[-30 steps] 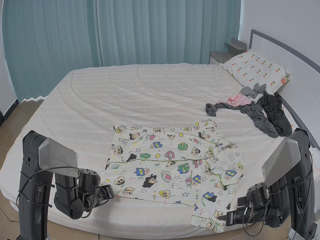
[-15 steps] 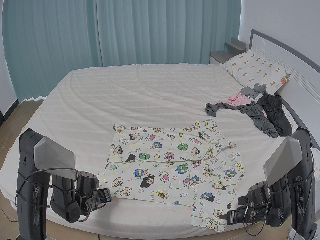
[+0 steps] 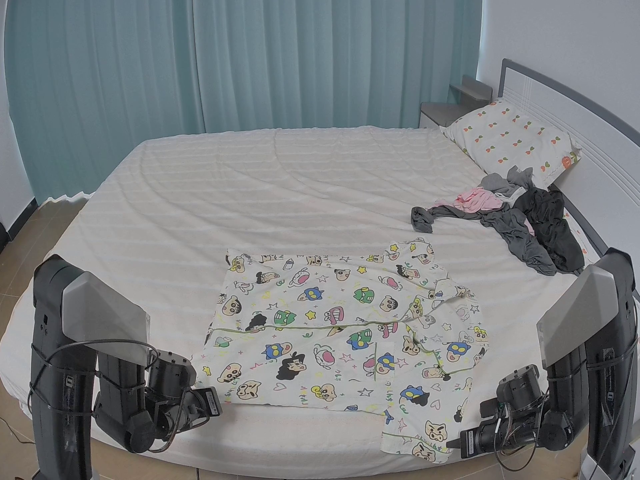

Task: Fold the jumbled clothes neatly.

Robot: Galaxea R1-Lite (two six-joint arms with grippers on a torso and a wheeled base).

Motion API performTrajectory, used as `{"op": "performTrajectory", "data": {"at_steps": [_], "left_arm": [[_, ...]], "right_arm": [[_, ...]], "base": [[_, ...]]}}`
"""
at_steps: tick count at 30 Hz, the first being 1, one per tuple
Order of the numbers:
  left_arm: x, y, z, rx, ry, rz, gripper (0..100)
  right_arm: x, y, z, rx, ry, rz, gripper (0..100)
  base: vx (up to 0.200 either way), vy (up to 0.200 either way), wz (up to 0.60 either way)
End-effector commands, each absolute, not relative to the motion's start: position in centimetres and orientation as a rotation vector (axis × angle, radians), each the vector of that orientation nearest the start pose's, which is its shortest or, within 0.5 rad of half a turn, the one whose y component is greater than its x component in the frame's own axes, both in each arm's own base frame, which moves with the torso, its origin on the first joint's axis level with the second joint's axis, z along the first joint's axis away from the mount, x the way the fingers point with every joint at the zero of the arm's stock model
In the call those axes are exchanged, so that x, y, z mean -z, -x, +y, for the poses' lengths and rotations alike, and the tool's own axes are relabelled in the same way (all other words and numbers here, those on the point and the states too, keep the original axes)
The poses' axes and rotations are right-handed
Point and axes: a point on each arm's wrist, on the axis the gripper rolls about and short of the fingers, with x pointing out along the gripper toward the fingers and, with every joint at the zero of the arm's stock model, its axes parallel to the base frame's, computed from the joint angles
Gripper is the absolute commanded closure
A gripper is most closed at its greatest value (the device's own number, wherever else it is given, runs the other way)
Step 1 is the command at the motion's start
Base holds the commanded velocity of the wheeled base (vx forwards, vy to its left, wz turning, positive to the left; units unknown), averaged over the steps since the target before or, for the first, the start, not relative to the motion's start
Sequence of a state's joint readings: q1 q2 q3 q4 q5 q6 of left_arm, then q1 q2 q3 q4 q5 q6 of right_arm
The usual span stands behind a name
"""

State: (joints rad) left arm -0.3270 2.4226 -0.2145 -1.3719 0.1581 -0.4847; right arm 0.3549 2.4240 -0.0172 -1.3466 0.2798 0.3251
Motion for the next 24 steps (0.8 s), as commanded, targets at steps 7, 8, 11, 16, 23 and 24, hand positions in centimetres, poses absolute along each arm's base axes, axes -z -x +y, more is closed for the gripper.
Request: {"op": "performTrajectory", "data": {"at_steps": [7,8,11,16,23,24], "left_arm": [[6.4,-23.5,-7.9,-0.031,0.247,0.838,100],[6.3,-23.8,-7.9,-0.032,0.251,0.829,100],[6.2,-24.2,-8.1,-0.026,0.260,0.806,100],[5.3,-25.6,-8.5,-0.010,0.300,0.693,100],[3.3,-27.3,-9.0,0.010,0.335,0.568,100],[3.1,-27.7,-9.2,0.010,0.337,0.549,100]], "right_arm": [[5.9,-18.3,7.4,-0.407,-0.251,1.121,100],[5.9,-18.6,7.5,-0.411,-0.265,1.086,100],[6.0,-18.9,7.5,-0.413,-0.276,1.057,100],[5.2,-19.8,7.2,-0.398,-0.329,0.970,100],[3.8,-20.7,7.1,-0.420,-0.378,0.892,100],[3.6,-21.1,7.1,-0.414,-0.393,0.870,100]], "base": [[0.000,0.000,0.00],[0.000,0.000,0.00],[0.000,0.000,0.00],[0.000,0.000,0.00],[0.000,0.000,0.00],[0.000,0.000,0.00]]}}
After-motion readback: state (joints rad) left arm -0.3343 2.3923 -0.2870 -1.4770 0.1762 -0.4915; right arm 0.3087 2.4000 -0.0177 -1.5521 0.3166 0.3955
